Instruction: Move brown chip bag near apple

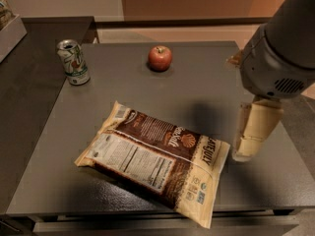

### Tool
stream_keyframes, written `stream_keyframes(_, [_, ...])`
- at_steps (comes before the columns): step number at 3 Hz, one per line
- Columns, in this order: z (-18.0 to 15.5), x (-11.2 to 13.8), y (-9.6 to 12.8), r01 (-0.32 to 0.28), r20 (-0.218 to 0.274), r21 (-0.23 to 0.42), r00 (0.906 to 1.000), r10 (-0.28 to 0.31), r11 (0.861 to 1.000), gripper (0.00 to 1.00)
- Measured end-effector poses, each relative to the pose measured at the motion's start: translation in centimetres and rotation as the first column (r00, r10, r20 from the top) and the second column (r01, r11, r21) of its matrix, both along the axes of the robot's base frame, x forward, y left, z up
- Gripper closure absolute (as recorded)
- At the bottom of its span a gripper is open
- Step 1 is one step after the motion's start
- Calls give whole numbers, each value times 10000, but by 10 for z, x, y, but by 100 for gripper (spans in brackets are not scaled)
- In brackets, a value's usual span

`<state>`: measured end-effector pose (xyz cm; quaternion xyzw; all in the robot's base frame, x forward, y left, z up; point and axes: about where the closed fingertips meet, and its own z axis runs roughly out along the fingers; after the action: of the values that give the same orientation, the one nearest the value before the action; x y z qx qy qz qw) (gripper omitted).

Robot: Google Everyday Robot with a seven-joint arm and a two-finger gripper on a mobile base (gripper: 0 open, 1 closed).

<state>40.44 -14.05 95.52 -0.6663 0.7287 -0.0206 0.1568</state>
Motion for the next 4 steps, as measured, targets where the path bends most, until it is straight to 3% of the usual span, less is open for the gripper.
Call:
stream_keyframes(2, [-53, -13, 69, -367, -918, -32, 9951, 363, 9993, 0])
stream_keyframes(4, [-85, -18, 108, -86, -1384, 195, 9903, 112, 9998, 0])
